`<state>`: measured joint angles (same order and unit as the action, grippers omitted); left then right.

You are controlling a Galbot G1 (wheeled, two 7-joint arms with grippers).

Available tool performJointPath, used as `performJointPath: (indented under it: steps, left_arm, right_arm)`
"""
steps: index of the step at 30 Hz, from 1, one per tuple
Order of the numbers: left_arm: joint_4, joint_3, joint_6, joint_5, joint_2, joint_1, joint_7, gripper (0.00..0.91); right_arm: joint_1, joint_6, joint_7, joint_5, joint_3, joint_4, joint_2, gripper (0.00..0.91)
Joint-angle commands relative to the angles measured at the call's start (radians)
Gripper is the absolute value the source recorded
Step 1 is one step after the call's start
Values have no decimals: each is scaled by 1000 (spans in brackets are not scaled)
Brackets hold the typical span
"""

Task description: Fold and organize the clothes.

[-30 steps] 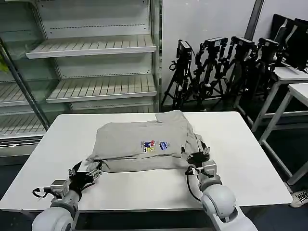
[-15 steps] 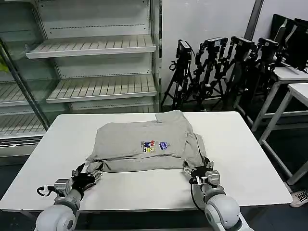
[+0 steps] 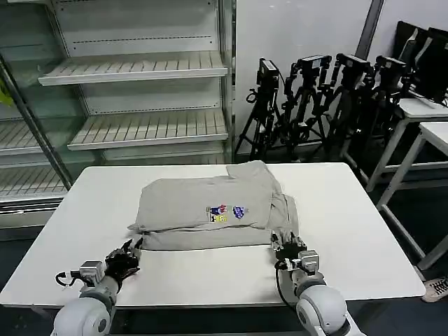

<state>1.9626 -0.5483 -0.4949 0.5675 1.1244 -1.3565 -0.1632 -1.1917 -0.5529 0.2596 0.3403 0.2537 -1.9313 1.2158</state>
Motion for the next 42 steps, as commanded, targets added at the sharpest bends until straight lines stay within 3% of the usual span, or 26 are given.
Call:
performJointPath:
  steps: [1, 10, 18, 25, 26, 27, 28, 29, 35, 42]
  left_arm:
    - [3, -2, -6, 25, 2, -7, -1, 30]
    - [185, -46, -21, 42, 25, -114, -10, 30]
    - [355, -75, 6, 0, 70, -347, -13, 30]
    - [394, -123, 19, -33, 78, -499, -13, 30]
    - [394, -127, 19, -36, 78, -508, -13, 71]
    - [395, -132, 19, -37, 78, -515, -11, 272]
    - [395, -136, 18, -36, 78, -517, -10, 796]
    - [393, -141, 15, -36, 78, -516, -7, 907]
    - [403, -150, -4, -37, 81, -519, -3, 907]
    - [467, -220, -6, -6, 82, -511, -15, 907]
  right_arm:
    - [-2, -3, 1, 8, -2, 6, 4, 0]
    - [-118, 8, 2, -17, 28, -154, -29, 0]
    - [-343, 32, -4, -77, 98, -339, -44, 0]
    - [-466, 41, -4, -101, 144, -423, -69, 0]
    - [-472, 41, -4, -101, 148, -428, -75, 141]
    - [-476, 39, -4, -100, 150, -431, -79, 464]
    - [-479, 34, -5, -100, 152, -433, -81, 907]
    - [-477, 27, 0, -100, 150, -434, -78, 907]
    - [-473, 2, 6, -106, 138, -427, -60, 907]
    - [-452, 72, 15, -101, 153, -460, -62, 907]
